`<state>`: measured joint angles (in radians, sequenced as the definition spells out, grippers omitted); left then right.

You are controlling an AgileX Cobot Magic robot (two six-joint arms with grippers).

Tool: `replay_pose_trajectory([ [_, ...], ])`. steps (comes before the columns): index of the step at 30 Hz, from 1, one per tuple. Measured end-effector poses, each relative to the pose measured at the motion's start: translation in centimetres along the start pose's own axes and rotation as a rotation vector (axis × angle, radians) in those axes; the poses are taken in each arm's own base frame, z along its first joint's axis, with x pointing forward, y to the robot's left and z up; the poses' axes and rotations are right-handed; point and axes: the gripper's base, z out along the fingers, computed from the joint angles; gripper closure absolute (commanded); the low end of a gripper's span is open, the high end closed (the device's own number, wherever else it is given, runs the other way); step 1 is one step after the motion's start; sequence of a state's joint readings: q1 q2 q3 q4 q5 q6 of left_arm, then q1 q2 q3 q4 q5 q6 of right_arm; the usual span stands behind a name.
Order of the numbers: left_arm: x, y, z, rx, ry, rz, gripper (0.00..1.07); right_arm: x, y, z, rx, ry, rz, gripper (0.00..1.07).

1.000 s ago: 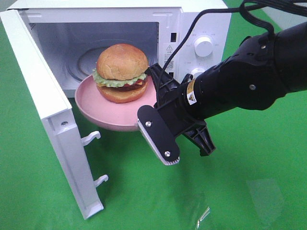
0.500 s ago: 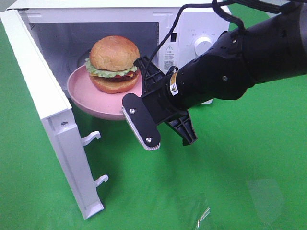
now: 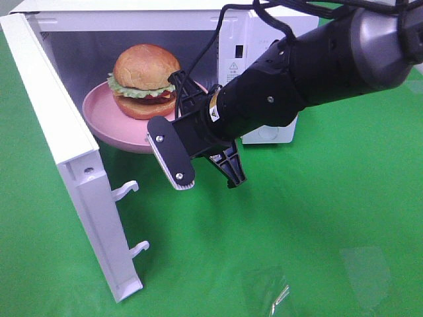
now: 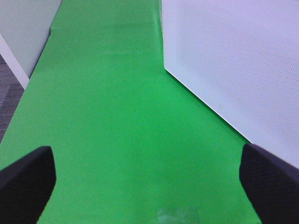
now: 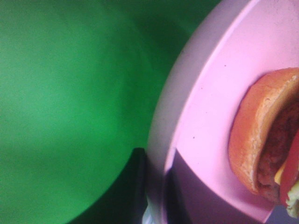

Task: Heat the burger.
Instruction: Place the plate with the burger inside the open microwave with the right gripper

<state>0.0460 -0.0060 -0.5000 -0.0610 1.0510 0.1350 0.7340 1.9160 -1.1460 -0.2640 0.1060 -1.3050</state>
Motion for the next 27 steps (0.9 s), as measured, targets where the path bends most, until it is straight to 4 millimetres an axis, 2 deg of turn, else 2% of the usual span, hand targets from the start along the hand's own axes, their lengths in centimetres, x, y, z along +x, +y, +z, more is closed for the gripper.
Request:
replay_pose_trajectory([
  [11,0.0,0.0,0.0,0.000,0.000,0.000,0.07,0.1,-0.8,2.3,-0.018,0.014,0.083,1.06],
  [21,0.0,0.0,0.0,0.000,0.000,0.000,0.07,0.5,-3.3,4.5,-0.007,0.068,0.159,1.06],
  [27,0.0,0.0,0.0,0.000,0.000,0.000,0.07,0.6,-4.1,5.5,-0.003,0.088,0.179,1.05],
])
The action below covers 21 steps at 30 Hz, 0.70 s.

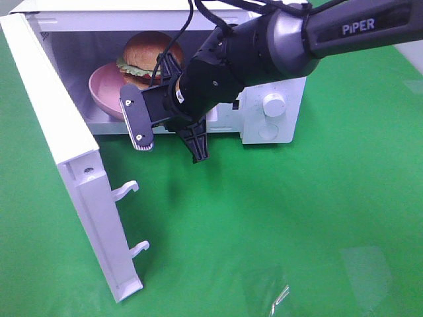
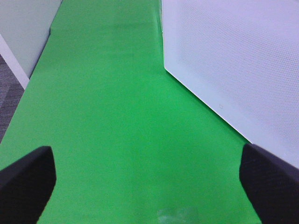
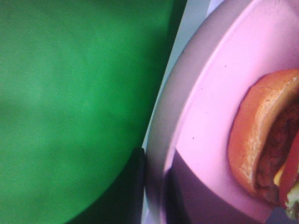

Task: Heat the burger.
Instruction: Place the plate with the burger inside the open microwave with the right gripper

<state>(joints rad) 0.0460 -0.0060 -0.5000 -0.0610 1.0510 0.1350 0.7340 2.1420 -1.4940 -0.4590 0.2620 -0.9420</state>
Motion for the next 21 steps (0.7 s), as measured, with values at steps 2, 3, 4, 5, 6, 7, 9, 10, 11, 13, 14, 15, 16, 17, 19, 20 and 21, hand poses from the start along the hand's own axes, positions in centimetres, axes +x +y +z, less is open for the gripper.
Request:
replay_pose_trajectory([
  [2,0.0,0.0,0.0,0.000,0.000,0.000,0.07,0.0,-0.3,0.3,-0.001,0.011,0.001,1.05],
  [3,0.0,0.0,0.0,0.000,0.000,0.000,0.07,0.0,-0.3,0.3,-0.001,0.011,0.001,1.05],
  [4,0.0,0.0,0.0,0.000,0.000,0.000,0.07,0.0,-0.5,0.8,-0.007,0.027,0.010,1.05],
  [5,0.0,0.0,0.0,0.000,0.000,0.000,0.07,0.0,-0.5,0.8,-0.007,0.027,0.010,1.05],
  [6,0.0,0.0,0.0,0.000,0.000,0.000,0.07,0.1,-0.7,1.2,-0.014,0.045,0.020,1.05],
  [7,0.0,0.0,0.0,0.000,0.000,0.000,0.07,0.1,-0.7,1.2,-0.014,0.045,0.020,1.05],
  [9,0.0,0.0,0.0,0.000,0.000,0.000,0.07,0.2,-1.1,1.6,-0.014,0.062,0.036,1.05],
  [10,0.0,0.0,0.0,0.000,0.000,0.000,0.07,0.2,-1.4,1.8,-0.008,0.073,0.049,1.05],
  [11,0.0,0.0,0.0,0.000,0.000,0.000,0.07,0.2,-1.8,2.1,-0.001,0.083,0.060,1.05],
  [13,0.0,0.0,0.0,0.000,0.000,0.000,0.07,0.2,-2.1,2.3,0.006,0.089,0.059,1.05],
  [14,0.0,0.0,0.0,0.000,0.000,0.000,0.07,0.2,-2.1,2.3,0.006,0.089,0.059,1.05],
  [15,0.0,0.0,0.0,0.000,0.000,0.000,0.07,0.2,-2.4,2.5,0.016,0.091,0.057,1.05],
  [16,0.0,0.0,0.0,0.000,0.000,0.000,0.07,0.2,-2.4,2.5,0.016,0.091,0.057,1.05],
  [17,0.0,0.0,0.0,0.000,0.000,0.000,0.07,0.1,-2.5,2.7,0.020,0.092,0.053,1.05],
  [19,0.0,0.0,0.0,0.000,0.000,0.000,0.07,0.1,-2.5,3.1,0.025,0.093,0.051,1.04],
  [20,0.0,0.0,0.0,0.000,0.000,0.000,0.07,0.1,-2.5,3.1,0.025,0.093,0.051,1.04],
  [21,0.0,0.0,0.0,0.000,0.000,0.000,0.07,0.1,-2.5,3.5,0.026,0.093,0.052,1.04],
])
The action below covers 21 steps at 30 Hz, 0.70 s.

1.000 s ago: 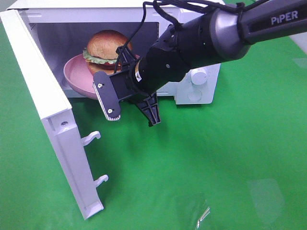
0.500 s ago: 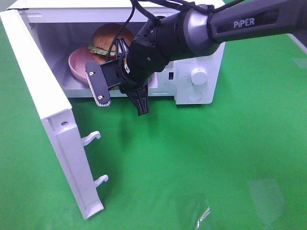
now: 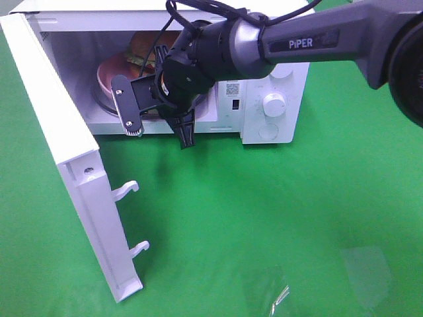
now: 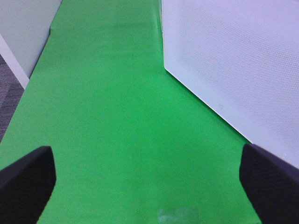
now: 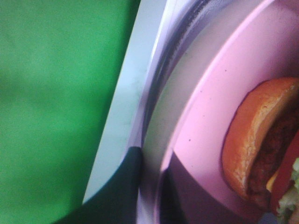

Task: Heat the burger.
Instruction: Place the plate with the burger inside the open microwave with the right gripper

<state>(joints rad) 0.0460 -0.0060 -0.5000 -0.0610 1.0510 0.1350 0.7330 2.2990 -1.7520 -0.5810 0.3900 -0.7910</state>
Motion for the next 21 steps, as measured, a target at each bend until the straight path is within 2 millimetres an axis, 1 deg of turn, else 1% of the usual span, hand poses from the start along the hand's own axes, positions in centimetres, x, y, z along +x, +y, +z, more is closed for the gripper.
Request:
replay_pose_trajectory([
  [1,0.0,0.0,0.0,0.000,0.000,0.000,0.07,0.0,0.0,0.0,0.000,0.000,0.000,1.04],
  [2,0.0,0.0,0.0,0.000,0.000,0.000,0.07,0.0,0.3,0.5,-0.008,0.002,-0.002,1.03],
  [4,0.0,0.0,0.0,0.000,0.000,0.000,0.07,0.0,0.6,0.8,-0.013,0.005,-0.009,1.03],
  [9,0.0,0.0,0.0,0.000,0.000,0.000,0.07,0.0,1.0,1.4,-0.021,0.011,-0.036,1.03],
  [16,0.0,0.0,0.0,0.000,0.000,0.000,0.07,0.0,0.9,1.3,-0.018,0.010,-0.053,1.00],
  [17,0.0,0.0,0.0,0.000,0.000,0.000,0.07,0.0,0.9,1.3,-0.018,0.010,-0.053,0.98],
  [18,0.0,0.0,0.0,0.000,0.000,0.000,0.07,0.0,0.9,1.3,-0.018,0.010,-0.053,0.98],
  [19,0.0,0.0,0.0,0.000,0.000,0.000,0.07,0.0,0.9,1.3,-0.017,0.010,-0.053,0.94],
  [20,0.0,0.0,0.0,0.000,0.000,0.000,0.07,0.0,0.9,1.3,-0.017,0.010,-0.053,0.94],
  [21,0.0,0.0,0.0,0.000,0.000,0.000,0.07,-0.1,0.8,1.3,-0.007,0.002,-0.052,0.89],
])
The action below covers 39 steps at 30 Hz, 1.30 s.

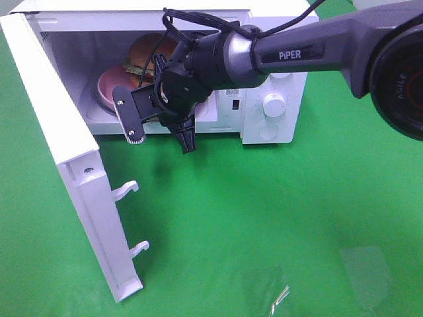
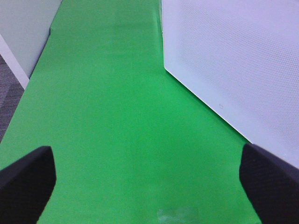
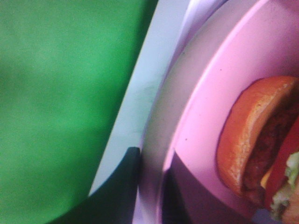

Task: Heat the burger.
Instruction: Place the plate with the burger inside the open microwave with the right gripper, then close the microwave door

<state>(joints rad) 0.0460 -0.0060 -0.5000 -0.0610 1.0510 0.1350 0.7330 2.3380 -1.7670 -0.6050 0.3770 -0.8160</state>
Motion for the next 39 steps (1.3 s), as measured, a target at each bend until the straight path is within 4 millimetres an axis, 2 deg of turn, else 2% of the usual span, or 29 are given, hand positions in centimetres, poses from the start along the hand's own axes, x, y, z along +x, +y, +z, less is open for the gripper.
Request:
replay_pose_trajectory([
  [1,0.0,0.0,0.0,0.000,0.000,0.000,0.07,0.0,0.0,0.0,0.000,0.000,0.000,0.89],
  [2,0.0,0.0,0.0,0.000,0.000,0.000,0.07,0.0,-0.1,0.0,0.008,-0.005,-0.004,0.83],
  [3,0.0,0.0,0.0,0.000,0.000,0.000,0.07,0.0,-0.1,0.0,0.008,-0.005,-0.004,0.83],
  [5,0.0,0.0,0.0,0.000,0.000,0.000,0.07,-0.1,-0.3,0.0,0.025,-0.012,-0.014,0.70],
  [7,0.0,0.0,0.0,0.000,0.000,0.000,0.07,-0.1,-0.3,0.0,0.022,-0.009,-0.014,0.66],
  [19,0.0,0.0,0.0,0.000,0.000,0.000,0.07,0.2,0.0,-0.2,-0.022,0.025,0.027,0.59],
  [24,0.0,0.0,0.0,0.000,0.000,0.000,0.07,0.3,-0.7,-1.3,-0.001,0.018,0.063,0.47],
  [26,0.0,0.0,0.0,0.000,0.000,0.000,0.07,0.3,-0.6,-1.4,-0.003,0.017,0.063,0.45],
  [27,0.0,0.0,0.0,0.000,0.000,0.000,0.07,0.5,-0.1,-1.6,-0.022,0.019,0.063,0.40],
  [32,0.0,0.0,0.0,0.000,0.000,0.000,0.07,0.6,0.3,-2.1,-0.026,0.010,0.061,0.37],
  [39,0.0,0.0,0.0,0.000,0.000,0.000,0.07,0.8,0.8,-4.3,-0.004,-0.037,0.059,0.31],
])
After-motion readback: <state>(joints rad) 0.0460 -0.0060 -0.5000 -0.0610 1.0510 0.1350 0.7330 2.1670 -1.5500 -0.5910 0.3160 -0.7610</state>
